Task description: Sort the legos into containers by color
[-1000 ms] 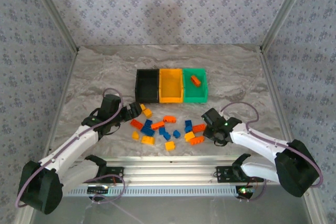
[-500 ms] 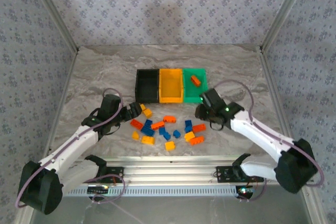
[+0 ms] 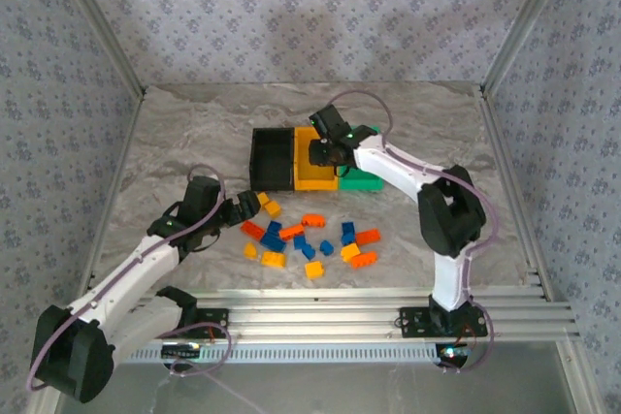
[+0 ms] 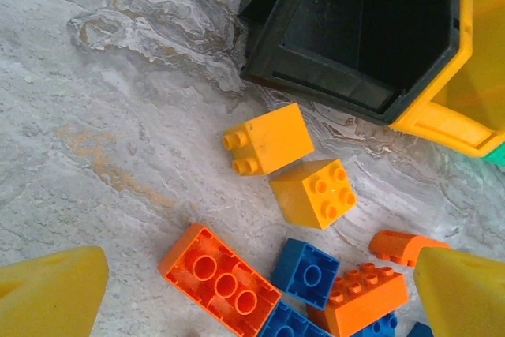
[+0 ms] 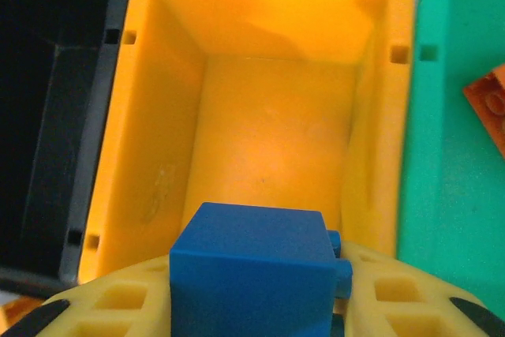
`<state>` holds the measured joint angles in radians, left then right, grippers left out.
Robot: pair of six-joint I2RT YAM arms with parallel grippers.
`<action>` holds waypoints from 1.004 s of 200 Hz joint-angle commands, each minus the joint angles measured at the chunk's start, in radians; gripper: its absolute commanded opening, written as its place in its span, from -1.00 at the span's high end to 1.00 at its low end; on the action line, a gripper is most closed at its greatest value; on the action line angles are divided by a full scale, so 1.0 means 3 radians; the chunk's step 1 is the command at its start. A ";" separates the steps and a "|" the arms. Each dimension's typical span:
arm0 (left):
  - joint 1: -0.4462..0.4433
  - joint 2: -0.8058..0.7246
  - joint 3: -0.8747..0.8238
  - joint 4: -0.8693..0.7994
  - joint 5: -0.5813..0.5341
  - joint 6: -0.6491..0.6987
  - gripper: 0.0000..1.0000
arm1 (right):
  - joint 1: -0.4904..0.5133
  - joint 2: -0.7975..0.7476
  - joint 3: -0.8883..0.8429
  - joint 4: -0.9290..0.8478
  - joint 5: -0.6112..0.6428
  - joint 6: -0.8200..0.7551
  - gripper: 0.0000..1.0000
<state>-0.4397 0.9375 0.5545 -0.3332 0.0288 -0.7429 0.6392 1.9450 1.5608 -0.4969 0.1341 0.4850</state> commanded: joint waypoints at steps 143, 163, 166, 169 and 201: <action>-0.0393 0.0760 0.0477 -0.0282 -0.0484 0.0569 -0.76 | 0.0141 -0.1302 -0.1369 0.0669 0.0174 0.0222 -0.43; -0.0496 0.1014 0.0493 0.0018 -0.0549 0.0655 -0.72 | 0.0141 -0.1489 -0.1629 0.0738 0.0189 0.0250 -0.44; -0.0522 0.1047 0.0506 0.0052 -0.0574 0.0663 -0.72 | 0.0142 -0.1509 -0.1648 0.0739 0.0200 0.0254 -0.44; -0.0551 0.1076 0.0516 0.0087 -0.0592 0.0677 -0.72 | 0.0140 -0.1531 -0.1673 0.0736 0.0205 0.0254 -0.44; -0.0855 0.1302 0.0637 0.0259 -0.0884 0.0698 -0.68 | 0.0115 -0.1745 -0.1869 0.0740 0.0261 0.0239 -0.44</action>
<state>-0.6487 1.2999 0.6819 -0.3244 -0.1493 -0.5636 0.6804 1.4918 1.0298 -0.3050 0.1776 0.5392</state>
